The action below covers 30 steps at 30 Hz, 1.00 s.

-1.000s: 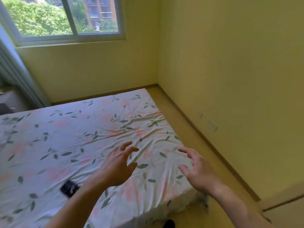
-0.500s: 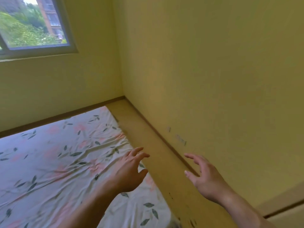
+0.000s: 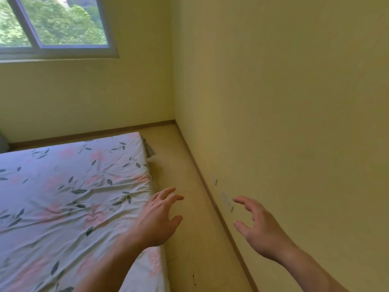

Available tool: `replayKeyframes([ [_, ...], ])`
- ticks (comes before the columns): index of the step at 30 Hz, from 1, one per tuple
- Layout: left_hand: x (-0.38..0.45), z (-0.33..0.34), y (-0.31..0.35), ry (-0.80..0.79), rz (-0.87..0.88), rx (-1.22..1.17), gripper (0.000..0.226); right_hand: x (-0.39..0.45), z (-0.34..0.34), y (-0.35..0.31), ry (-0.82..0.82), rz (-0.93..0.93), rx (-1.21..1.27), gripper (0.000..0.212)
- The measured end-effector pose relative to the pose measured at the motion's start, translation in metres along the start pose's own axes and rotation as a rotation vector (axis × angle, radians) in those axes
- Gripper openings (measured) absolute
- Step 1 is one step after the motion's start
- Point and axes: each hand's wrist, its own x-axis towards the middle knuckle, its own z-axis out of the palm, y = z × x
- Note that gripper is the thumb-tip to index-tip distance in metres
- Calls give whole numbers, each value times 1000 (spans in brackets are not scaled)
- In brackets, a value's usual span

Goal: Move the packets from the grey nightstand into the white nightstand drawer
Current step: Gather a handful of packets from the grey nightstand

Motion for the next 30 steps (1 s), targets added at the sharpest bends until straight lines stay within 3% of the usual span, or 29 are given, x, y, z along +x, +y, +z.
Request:
replayKeyframes([
  [7, 22, -21, 8, 125, -239, -8, 55, 107, -33, -11, -152, -185, 21, 56],
  [16, 67, -62, -58, 304, -506, -30, 58, 257, -24, -76, -318, -438, -24, 62],
  [22, 168, -107, -106, 373, -551, -44, 59, 380, -30, -131, -320, -508, -32, 61],
  [30, 336, -180, -135, 428, -413, -17, 58, 538, -40, -179, -320, -554, -46, 63],
])
